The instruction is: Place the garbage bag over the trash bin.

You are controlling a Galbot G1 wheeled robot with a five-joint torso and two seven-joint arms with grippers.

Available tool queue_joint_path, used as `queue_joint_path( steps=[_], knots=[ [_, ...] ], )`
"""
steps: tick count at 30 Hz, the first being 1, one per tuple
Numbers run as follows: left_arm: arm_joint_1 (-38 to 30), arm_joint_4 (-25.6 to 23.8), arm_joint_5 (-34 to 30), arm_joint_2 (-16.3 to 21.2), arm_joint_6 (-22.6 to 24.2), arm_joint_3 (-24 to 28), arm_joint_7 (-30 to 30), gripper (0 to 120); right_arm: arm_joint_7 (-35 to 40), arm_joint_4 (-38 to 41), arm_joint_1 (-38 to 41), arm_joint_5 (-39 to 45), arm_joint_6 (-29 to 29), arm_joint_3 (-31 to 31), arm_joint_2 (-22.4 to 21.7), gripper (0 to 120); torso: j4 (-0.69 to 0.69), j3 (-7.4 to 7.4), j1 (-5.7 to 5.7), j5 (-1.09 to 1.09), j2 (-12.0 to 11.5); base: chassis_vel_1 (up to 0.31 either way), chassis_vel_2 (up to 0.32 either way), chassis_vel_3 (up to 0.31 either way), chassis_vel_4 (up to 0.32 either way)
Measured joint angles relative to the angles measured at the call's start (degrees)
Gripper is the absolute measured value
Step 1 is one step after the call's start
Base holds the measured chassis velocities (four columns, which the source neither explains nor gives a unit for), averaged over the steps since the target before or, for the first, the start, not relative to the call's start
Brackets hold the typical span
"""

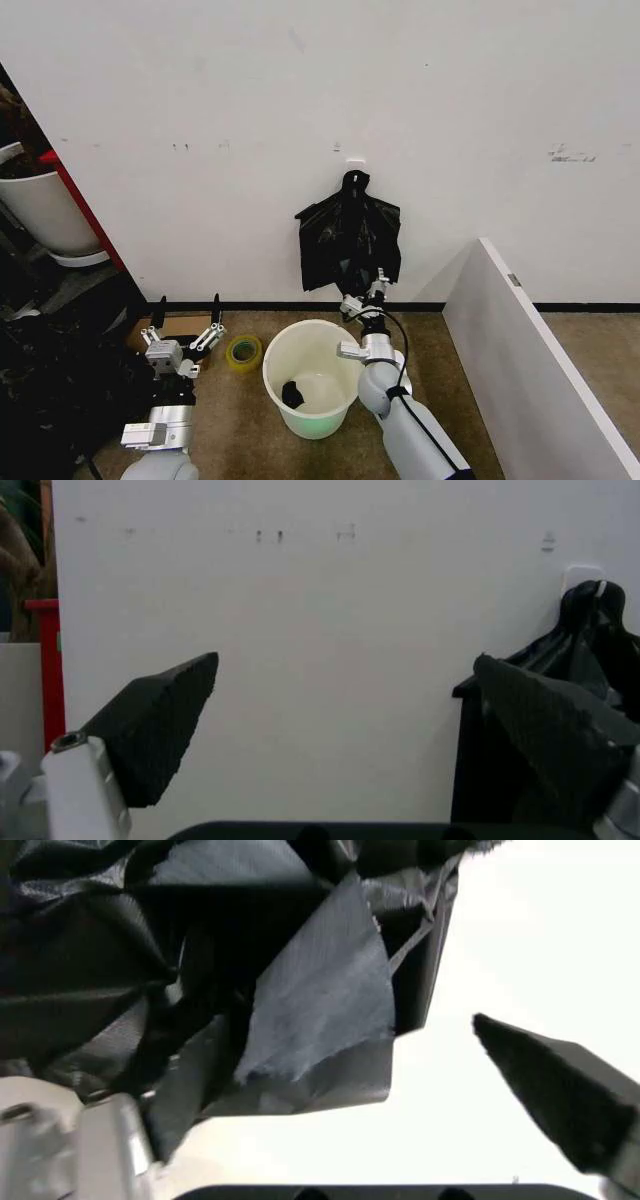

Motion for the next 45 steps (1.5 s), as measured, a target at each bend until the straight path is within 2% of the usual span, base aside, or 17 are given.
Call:
queue_joint_path(
  steps=[6, 9, 11, 12, 14, 18, 25, 29, 32, 34, 35, 36, 38, 40, 42, 43, 45],
  knots=[
    [-0.1, 0.1, 0.0, 0.0, -0.1, 0.2, 0.0, 100, -0.1, 0.3, -0.4, 1.5, 2.5, 2.0, -0.4, 70, 0.00, 0.00, 0.00, 0.00, 0.0, 0.000, 0.000, 0.000, 0.000],
    [0.1, 0.0, 0.0, 0.2, -0.1, 0.2, 0.0, 100, -0.3, 0.0, -0.1, 1.8, 4.0, 2.8, -0.4, 56, 0.01, 0.00, 0.00, 0.00, 0.0, 0.000, 0.000, 0.000, 0.000],
    [0.1, -0.1, 0.0, 0.3, -0.1, 0.2, 0.0, 100, -0.3, 0.0, -0.1, 1.8, 4.2, 2.8, -0.3, 54, 0.01, 0.00, 0.00, 0.00, 0.0, 0.000, 0.000, 0.000, 0.000],
    [0.2, -0.2, 0.0, 0.4, -0.1, 0.1, 0.0, 100, -0.3, 0.0, -0.1, 1.9, 4.3, 2.9, -0.3, 44, 0.00, 0.00, 0.00, 0.00, 0.0, 0.000, 0.000, 0.000, 0.000],
    [0.2, -0.3, 0.0, 0.4, -0.1, 0.1, 0.0, 100, -0.3, 0.0, -0.1, 1.9, 4.3, 2.9, -0.3, 43, 0.01, 0.00, 0.00, 0.01, 0.0, 0.000, 0.000, 0.000, 0.000],
    [0.4, -0.7, -0.2, 0.7, -0.1, -0.2, -0.1, 100, -0.3, 0.9, -0.7, 2.3, 4.4, 2.8, -0.3, 24, 0.01, 0.00, 0.00, 0.00, 0.0, 0.000, 0.000, 0.000, 0.000],
    [0.6, -1.0, -0.3, 0.8, -0.3, -0.2, -0.2, 100, 0.8, 5.0, -2.9, 9.4, 6.9, 1.6, -0.7, 0, 0.01, 0.00, 0.00, 0.00, 0.0, 0.000, 0.000, 0.000, 0.000],
    [0.3, -0.6, -0.1, 1.3, -0.8, 0.1, 0.3, 100, 1.4, 7.2, -4.0, 13.1, 8.9, 1.1, -0.7, 0, 0.02, 0.00, 0.00, 0.00, 0.0, 0.000, 0.000, 0.000, 0.000],
    [-3.7, 1.5, 0.5, 4.6, -2.3, 0.8, 3.1, 100, 2.1, 9.8, -5.0, 22.0, 13.3, -0.3, -0.7, 0, 0.02, 0.00, 0.00, -0.01, 0.0, 0.000, 0.000, 0.000, 0.000],
    [-8.4, 3.4, 0.4, 8.0, -3.3, 1.4, 5.4, 100, 2.1, 10.5, -4.8, 27.1, 16.6, -1.0, -0.7, 0, 0.00, 0.00, 0.00, -0.02, 0.0, 0.000, 0.000, 0.000, 0.000],
    [-11.5, 5.3, -0.2, 11.5, -5.0, 1.9, 8.4, 100, 1.6, 11.0, -4.4, 30.2, 18.9, -1.4, -0.7, 0, -0.02, 0.01, 0.01, -0.02, 0.0, 0.000, 0.000, 0.000, 0.000],
    [-12.6, 6.1, -0.6, 13.1, -5.7, 2.2, 9.8, 100, 1.3, 11.3, -4.3, 31.5, 19.8, -1.5, -0.7, 0, -0.02, 0.01, 0.01, -0.01, 0.0, 0.000, 0.000, 0.000, 0.000],
    [-12.6, 6.1, -0.6, 13.1, -5.7, 2.2, 9.8, 100, 1.3, 11.3, -4.3, 31.5, 19.8, -1.5, -0.7, 0, -0.02, 0.01, 0.01, -0.01, 0.0, 0.000, 0.000, 0.000, 0.000],
    [-15.6, 8.0, -1.4, 18.0, -6.6, 3.2, 13.4, 100, 0.3, 12.0, -4.1, 34.4, 22.0, -1.9, -0.7, 0, 0.01, 0.01, 0.01, -0.02, 0.0, 0.000, 0.000, 0.000, 0.000],
    [-16.6, 8.6, -1.6, 19.8, -6.6, 3.6, 14.5, 100, 0.1, 12.4, -4.0, 35.3, 22.7, -2.0, -0.7, 0, -0.02, 0.01, 0.01, 0.03, 0.0, 0.000, 0.000, 0.000, 0.000],
    [-17.3, 9.1, -1.6, 20.7, -6.7, 4.1, 15.1, 100, -0.1, 12.6, -4.0, 35.9, 23.0, -2.1, -0.7, 0, 0.03, 0.01, 0.01, 0.00, 0.0, 0.000, 0.000, 0.000, 0.000],
    [-20.4, 11.9, -0.8, 23.9, -6.6, 7.0, 17.0, 100, -0.5, 13.5, -4.0, 38.6, 23.8, -2.7, -0.7, 0, 0.04, 0.01, 0.01, -0.02, 0.0, 0.000, 0.000, 0.000, 0.000]
  ],
)
